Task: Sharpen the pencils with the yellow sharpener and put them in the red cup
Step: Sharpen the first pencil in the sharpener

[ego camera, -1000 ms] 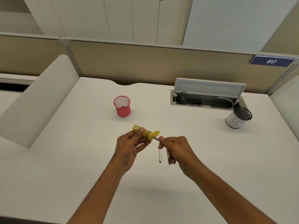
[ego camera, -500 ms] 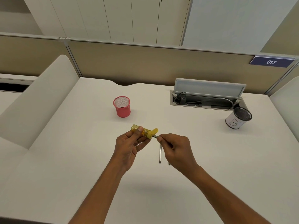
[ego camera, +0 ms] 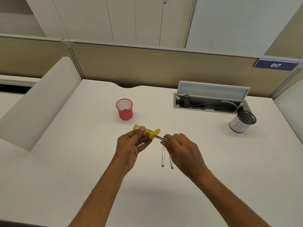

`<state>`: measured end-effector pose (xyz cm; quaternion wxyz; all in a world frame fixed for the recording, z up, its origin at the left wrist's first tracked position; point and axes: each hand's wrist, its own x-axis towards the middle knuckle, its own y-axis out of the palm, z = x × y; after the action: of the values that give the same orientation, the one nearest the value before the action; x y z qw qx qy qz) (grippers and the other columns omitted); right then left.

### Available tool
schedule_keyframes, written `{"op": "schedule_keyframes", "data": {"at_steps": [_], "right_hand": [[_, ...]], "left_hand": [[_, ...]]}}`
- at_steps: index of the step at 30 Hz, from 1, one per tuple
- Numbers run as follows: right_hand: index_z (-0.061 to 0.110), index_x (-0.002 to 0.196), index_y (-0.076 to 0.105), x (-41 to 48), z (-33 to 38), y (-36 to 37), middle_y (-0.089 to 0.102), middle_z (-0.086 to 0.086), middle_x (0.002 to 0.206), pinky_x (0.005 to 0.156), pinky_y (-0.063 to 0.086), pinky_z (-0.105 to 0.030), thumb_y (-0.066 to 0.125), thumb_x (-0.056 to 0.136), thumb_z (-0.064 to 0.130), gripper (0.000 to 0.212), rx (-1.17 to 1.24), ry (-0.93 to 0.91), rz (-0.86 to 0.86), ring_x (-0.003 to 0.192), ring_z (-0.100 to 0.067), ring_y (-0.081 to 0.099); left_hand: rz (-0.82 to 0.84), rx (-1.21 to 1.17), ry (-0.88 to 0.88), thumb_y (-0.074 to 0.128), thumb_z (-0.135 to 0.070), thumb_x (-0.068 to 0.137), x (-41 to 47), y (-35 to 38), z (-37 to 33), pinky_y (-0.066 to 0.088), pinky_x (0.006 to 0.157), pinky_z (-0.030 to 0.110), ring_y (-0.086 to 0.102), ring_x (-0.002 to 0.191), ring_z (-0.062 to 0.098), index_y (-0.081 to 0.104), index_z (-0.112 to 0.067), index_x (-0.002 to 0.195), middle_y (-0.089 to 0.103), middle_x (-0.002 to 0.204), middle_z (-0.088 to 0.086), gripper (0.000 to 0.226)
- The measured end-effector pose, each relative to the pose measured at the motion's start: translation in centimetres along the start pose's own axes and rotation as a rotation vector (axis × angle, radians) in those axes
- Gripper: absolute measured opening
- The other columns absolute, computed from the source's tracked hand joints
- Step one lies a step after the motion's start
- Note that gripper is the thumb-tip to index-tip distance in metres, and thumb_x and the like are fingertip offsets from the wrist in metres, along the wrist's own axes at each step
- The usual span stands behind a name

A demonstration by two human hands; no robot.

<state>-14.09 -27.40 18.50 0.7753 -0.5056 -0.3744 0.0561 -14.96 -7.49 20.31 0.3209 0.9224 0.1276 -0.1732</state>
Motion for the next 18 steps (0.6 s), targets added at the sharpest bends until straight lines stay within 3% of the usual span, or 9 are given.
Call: {"op": "schedule_keyframes", "data": {"at_steps": [2, 5, 10, 13, 15, 16, 18], "right_hand": [[0.009, 0.098, 0.070, -0.1, -0.3, 0.2, 0.052, 0.000, 0.067, 0.044, 0.034, -0.032, 0.055, 0.105, 0.028, 0.025, -0.175, -0.122, -0.032, 0.057, -0.020, 0.044], [0.012, 0.083, 0.067, 0.0, 0.2, 0.0, 0.044, 0.003, 0.058, 0.043, 0.031, -0.033, 0.052, 0.105, 0.028, 0.032, -0.029, -0.007, -0.037, 0.052, -0.019, 0.038], [0.008, 0.069, 0.071, 1.3, 2.8, -1.1, 0.035, 0.000, 0.049, 0.047, 0.028, -0.020, 0.064, 0.100, 0.025, 0.036, 0.851, 0.773, 0.084, 0.045, -0.013, 0.029], [0.005, 0.073, 0.067, 2.3, 2.6, -2.3, 0.022, 0.002, 0.053, 0.049, 0.020, -0.026, 0.064, 0.100, 0.028, 0.035, 1.197, 1.187, 0.297, 0.047, -0.016, 0.018], [0.007, 0.075, 0.067, 2.3, 2.4, -2.6, 0.022, 0.002, 0.054, 0.051, 0.018, -0.029, 0.062, 0.100, 0.033, 0.036, 1.197, 1.178, 0.376, 0.048, -0.015, 0.018], [0.010, 0.074, 0.069, 2.0, 2.3, -2.3, 0.026, 0.004, 0.052, 0.050, 0.021, -0.027, 0.061, 0.101, 0.037, 0.039, 1.067, 1.054, 0.363, 0.046, -0.014, 0.022], [0.017, 0.079, 0.070, 1.1, 2.2, -1.6, 0.039, 0.010, 0.049, 0.047, 0.030, -0.025, 0.056, 0.103, 0.041, 0.036, 0.568, 0.606, 0.240, 0.044, -0.010, 0.036]], "left_hand": [[0.005, 0.004, -0.014, 0.075, -0.019, 0.080, 0.0, -0.1, 0.2, 0.064, 0.075, 0.036, 0.077, 0.088, 0.030, 0.077, -0.001, 0.090, 0.077, 0.096, 0.022, 0.021], [0.009, 0.004, -0.016, 0.073, -0.019, 0.082, -0.1, -0.3, 0.6, 0.064, 0.077, 0.037, 0.077, 0.088, 0.029, 0.075, 0.001, 0.095, 0.077, 0.096, 0.021, 0.024], [0.037, 0.043, 0.017, 0.069, -0.016, 0.089, -0.3, -0.4, 0.5, 0.063, 0.076, 0.034, 0.077, 0.087, 0.027, 0.075, 0.000, 0.092, 0.078, 0.093, 0.018, 0.017], [0.045, 0.067, 0.019, 0.069, -0.016, 0.090, -0.4, -0.6, 0.6, 0.063, 0.078, 0.035, 0.077, 0.091, 0.029, 0.076, -0.001, 0.092, 0.077, 0.094, 0.018, 0.017], [0.047, 0.072, 0.014, 0.069, -0.016, 0.090, -0.5, -0.7, 0.7, 0.063, 0.079, 0.036, 0.076, 0.094, 0.031, 0.075, 0.000, 0.094, 0.077, 0.097, 0.020, 0.017], [0.040, 0.070, 0.013, 0.070, -0.016, 0.090, -0.5, -0.6, 0.6, 0.063, 0.078, 0.035, 0.077, 0.093, 0.030, 0.075, 0.000, 0.093, 0.077, 0.096, 0.020, 0.017], [0.019, 0.057, 0.017, 0.072, -0.018, 0.085, -0.5, -0.5, 0.5, 0.064, 0.078, 0.037, 0.077, 0.088, 0.028, 0.077, -0.001, 0.091, 0.078, 0.094, 0.019, 0.018]]}}
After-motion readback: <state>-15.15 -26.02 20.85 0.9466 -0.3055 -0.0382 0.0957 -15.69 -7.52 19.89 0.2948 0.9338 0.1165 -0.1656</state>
